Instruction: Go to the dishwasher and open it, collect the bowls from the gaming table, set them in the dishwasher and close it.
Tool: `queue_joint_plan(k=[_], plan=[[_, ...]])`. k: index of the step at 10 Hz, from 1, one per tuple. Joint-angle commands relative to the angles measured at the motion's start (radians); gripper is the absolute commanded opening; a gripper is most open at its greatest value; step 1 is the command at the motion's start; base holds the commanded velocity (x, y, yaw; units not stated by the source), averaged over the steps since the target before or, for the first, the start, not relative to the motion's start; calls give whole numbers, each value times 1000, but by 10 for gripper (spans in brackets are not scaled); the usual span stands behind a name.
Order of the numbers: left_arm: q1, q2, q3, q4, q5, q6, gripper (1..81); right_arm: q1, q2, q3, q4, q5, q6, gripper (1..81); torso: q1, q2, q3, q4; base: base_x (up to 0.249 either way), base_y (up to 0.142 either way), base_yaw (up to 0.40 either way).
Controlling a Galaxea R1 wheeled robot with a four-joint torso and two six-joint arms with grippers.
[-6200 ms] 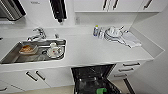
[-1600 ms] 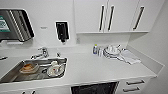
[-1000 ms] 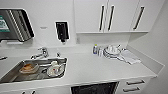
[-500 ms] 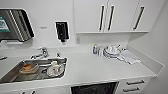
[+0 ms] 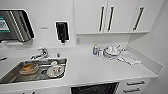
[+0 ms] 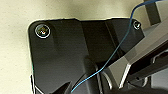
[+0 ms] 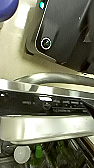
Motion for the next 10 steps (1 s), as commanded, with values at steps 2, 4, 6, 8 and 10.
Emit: queue_joint_plan(k=[2, 4, 6, 8, 10], plan=[[-23, -13, 5, 5, 45, 1, 811, 24, 71, -120, -44, -75, -5, 811, 84, -131, 0, 0, 0, 0, 0], [-23, -16, 6, 7, 45, 1, 811, 8, 87, -164, -44, -84, -5, 811, 130, -205, 1, 0, 0, 0, 0], [-23, -16, 6, 1, 47, 1, 811, -8, 126, -220, -44, -86, -5, 811, 107, -174, 1, 0, 0, 0, 0], [-23, -19, 6, 2, 47, 1, 811, 5, 172, -229, -27, -71, 0, 811, 119, -195, 2, 0, 0, 0, 0], [-23, -22, 6, 1, 48, 1, 811, 68, 225, -217, -25, -68, 12, 811, 121, -195, 2, 0, 0, 0, 0]])
